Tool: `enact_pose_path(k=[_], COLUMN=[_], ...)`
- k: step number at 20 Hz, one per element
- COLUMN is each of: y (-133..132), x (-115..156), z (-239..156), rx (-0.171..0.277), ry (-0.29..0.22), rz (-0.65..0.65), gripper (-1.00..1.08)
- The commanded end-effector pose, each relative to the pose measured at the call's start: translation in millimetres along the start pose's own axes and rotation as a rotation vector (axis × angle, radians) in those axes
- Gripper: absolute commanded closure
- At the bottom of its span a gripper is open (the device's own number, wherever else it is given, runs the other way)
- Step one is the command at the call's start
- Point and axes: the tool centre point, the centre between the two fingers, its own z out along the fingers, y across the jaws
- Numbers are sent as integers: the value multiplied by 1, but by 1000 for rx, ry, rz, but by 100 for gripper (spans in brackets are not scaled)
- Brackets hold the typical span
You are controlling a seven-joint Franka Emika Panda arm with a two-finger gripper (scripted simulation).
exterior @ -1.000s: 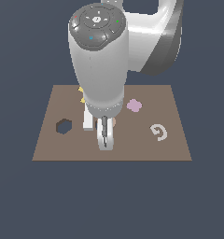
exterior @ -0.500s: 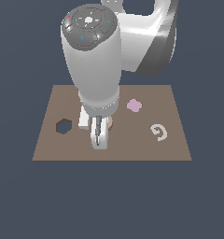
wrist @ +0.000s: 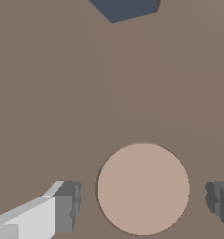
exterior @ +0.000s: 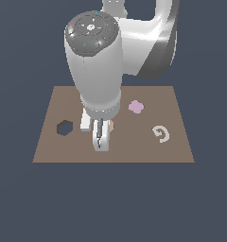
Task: Insert a designated object into the corresponding slot on a board.
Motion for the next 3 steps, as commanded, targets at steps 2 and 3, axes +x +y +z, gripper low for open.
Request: enact_pose_path(k=[2,3], y=[0,0], x=[0,0], z=[0,0], rx=[0,0], ry=[0,0], rz=[0,0], gripper=[-92,-92])
